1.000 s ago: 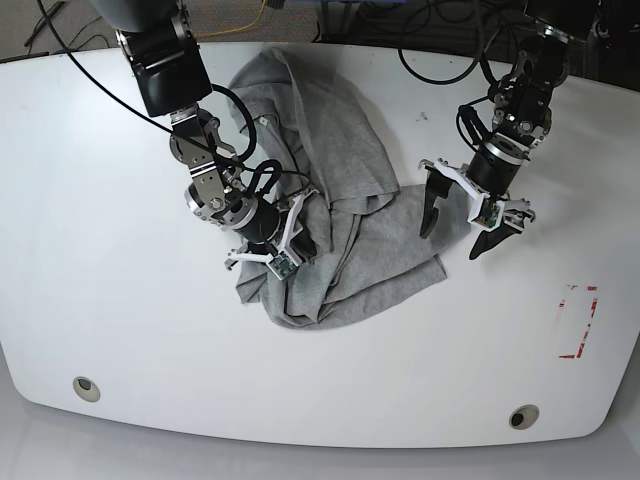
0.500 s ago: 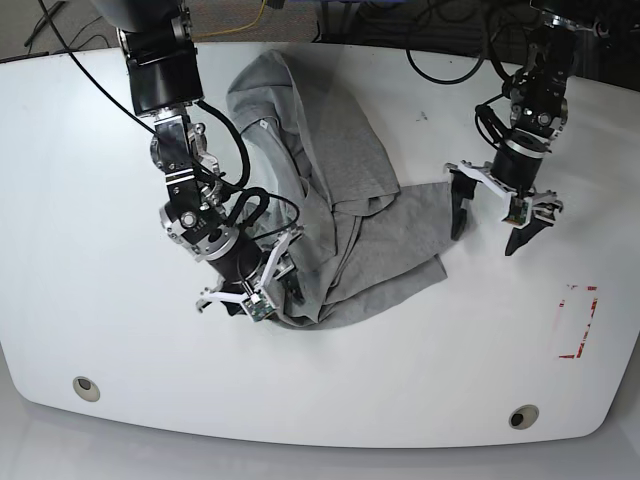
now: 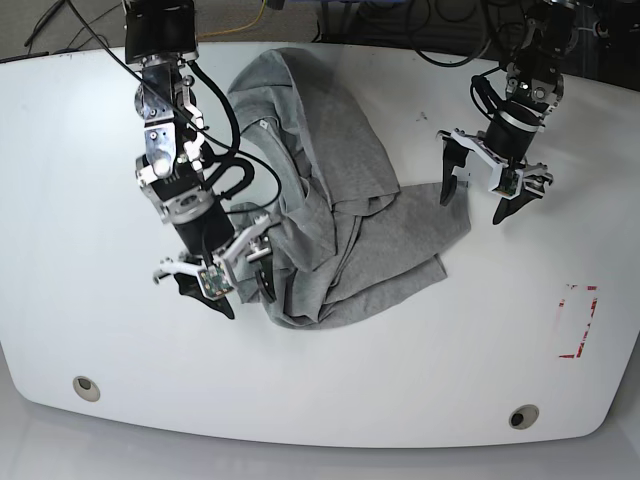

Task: Layout the t-shirt on the table in an organized manner, then fold the t-shirt properly
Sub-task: 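Raise the right gripper holding the shirt collar away from the shirt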

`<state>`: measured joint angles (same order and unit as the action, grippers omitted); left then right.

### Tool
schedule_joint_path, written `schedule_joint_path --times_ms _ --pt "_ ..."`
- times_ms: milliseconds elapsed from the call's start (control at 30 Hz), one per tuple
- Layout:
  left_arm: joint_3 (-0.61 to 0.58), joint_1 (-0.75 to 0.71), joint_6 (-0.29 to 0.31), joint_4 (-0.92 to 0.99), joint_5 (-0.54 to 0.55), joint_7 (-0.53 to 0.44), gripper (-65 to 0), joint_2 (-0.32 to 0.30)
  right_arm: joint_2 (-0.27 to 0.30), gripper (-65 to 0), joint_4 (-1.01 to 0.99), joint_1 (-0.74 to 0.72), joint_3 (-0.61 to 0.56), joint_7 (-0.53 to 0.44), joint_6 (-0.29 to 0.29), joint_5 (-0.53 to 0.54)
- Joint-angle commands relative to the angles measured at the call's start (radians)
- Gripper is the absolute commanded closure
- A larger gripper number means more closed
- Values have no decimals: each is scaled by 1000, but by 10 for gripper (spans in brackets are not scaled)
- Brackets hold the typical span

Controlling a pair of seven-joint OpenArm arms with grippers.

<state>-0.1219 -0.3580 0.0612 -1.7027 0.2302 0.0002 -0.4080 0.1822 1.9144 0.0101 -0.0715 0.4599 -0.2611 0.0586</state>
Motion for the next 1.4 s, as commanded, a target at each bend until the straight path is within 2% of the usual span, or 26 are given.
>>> schedule_joint_path --times_ms 0,200,433,700,1000,1167,1367 --pt "26 0 -11 -23 4 -33 -497 -13 4 -370 56 40 14 -25 26 13" --pt "28 0 -11 -23 1 -33 -497 -16 -5 -373 87 179 57 -26 70 17" --pt "28 7 -11 -17 -2 -33 -497 -18 -83 -373 87 310 105 -28 65 17" --pt "28 24 -11 -13 -4 -33 -497 -18 -103 -373 87 410 103 -28 61 19" --pt "28 27 -11 -13 -4 -33 -497 -18 -102 -373 87 477 108 -28 -43 19" --pt "28 27 -11 -1 -18 -33 -497 -18 -86 -373 87 497 111 -28 -120 19" --pt "28 27 -11 19 -79 -33 -497 -13 -66 -373 83 512 111 -26 -140 19"
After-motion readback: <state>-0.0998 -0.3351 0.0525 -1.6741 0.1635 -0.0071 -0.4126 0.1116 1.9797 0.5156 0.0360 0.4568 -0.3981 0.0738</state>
